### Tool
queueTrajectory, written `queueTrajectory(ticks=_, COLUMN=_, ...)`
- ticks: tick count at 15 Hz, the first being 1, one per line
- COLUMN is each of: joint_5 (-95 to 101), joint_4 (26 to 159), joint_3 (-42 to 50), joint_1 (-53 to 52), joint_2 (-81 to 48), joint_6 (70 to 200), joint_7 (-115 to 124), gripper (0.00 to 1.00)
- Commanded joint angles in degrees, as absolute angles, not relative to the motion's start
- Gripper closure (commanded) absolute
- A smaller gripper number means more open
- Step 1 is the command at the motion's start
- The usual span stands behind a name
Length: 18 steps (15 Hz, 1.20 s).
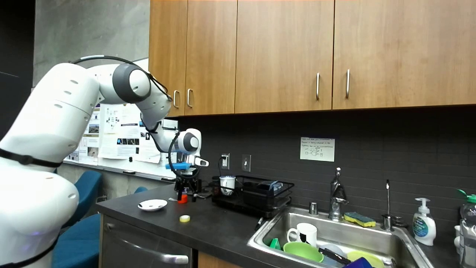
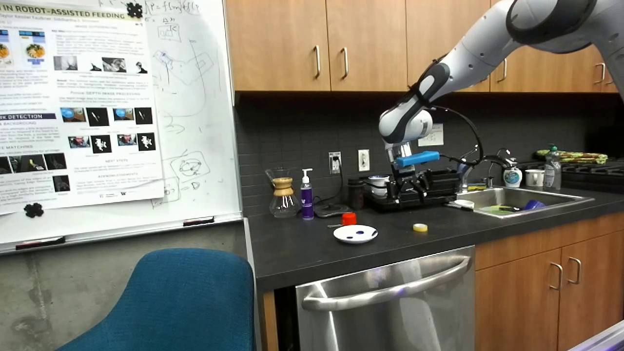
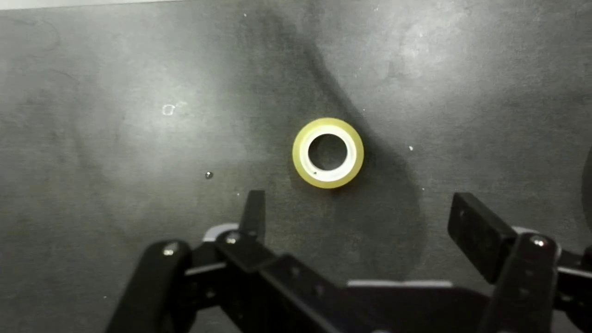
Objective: Place the tape on the white plate.
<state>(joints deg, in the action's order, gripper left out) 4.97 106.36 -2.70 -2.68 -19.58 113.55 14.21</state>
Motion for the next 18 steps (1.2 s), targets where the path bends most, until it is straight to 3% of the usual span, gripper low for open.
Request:
queueTrajectory(ticks=1, joint_5=2.39, joint_4=103.19, joint_3=-2.04, joint_1=-2.88, joint_2=-21.85, joint_6=111.46, joint_7=12.69, gripper=0.00)
queueTrajectory(ticks=10, joint_5=-0.71, joint_4=103.93, joint_3=-2.68, joint_1=-3.33, joint_2=-21.61, joint_6=104.90, joint_7=11.67, gripper=0.00)
queueTrajectory(ticks=18, joint_5=-6.41, joint_4=106.83, joint_3=-2.67, joint_1=-3.26, joint_2=-23.79, joint_6=106.50, joint_7=11.62, gripper=0.00)
